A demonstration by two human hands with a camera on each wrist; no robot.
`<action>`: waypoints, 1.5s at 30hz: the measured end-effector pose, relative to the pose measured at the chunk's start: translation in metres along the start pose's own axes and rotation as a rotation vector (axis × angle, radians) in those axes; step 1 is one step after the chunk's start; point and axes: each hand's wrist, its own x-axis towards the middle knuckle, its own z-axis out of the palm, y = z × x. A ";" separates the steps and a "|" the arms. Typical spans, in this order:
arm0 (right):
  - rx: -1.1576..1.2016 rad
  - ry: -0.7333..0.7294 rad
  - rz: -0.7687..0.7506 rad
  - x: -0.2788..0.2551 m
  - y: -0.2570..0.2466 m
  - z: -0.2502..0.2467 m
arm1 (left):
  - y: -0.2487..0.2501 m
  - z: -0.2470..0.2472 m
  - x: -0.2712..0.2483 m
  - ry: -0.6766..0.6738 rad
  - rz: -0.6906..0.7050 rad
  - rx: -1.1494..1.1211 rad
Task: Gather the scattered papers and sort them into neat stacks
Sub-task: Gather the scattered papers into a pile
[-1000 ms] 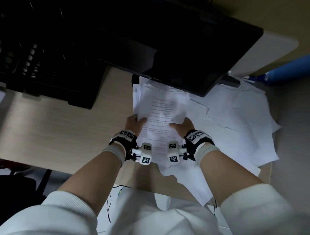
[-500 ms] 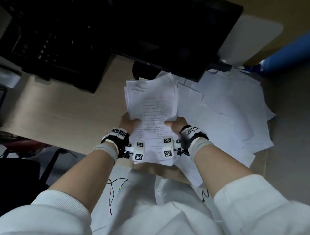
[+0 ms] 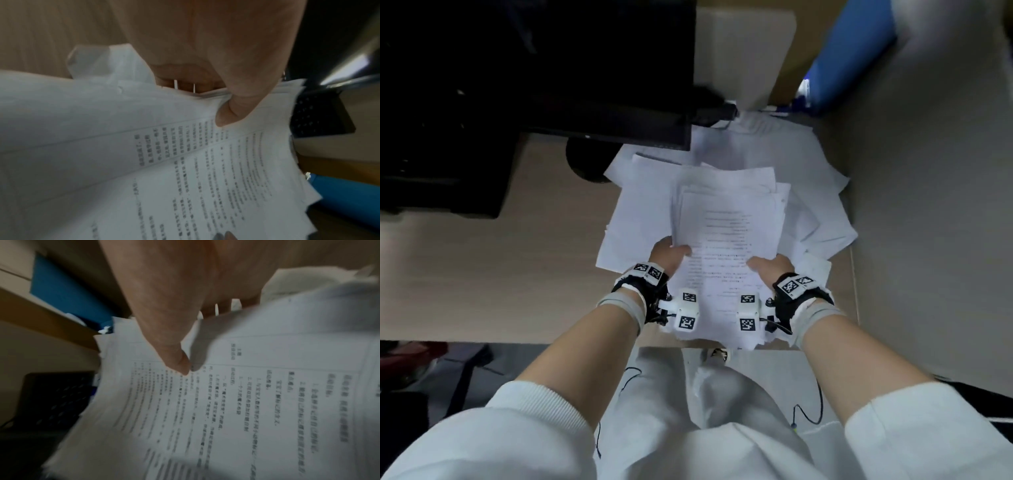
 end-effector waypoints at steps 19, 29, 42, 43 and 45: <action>0.120 0.108 -0.062 0.020 0.005 -0.023 | 0.005 0.030 0.037 -0.070 -0.057 0.118; 0.311 0.113 -0.267 -0.005 -0.029 -0.063 | 0.053 0.030 0.011 -0.182 -0.010 -0.061; 0.127 -0.171 -0.130 -0.004 -0.061 0.093 | 0.003 -0.107 0.041 0.040 -0.002 0.386; 0.103 -0.153 -0.133 -0.002 -0.064 0.103 | 0.000 -0.113 0.050 0.047 0.000 0.411; 0.054 -0.093 -0.140 0.006 -0.077 0.120 | -0.003 -0.127 0.071 0.092 0.001 0.395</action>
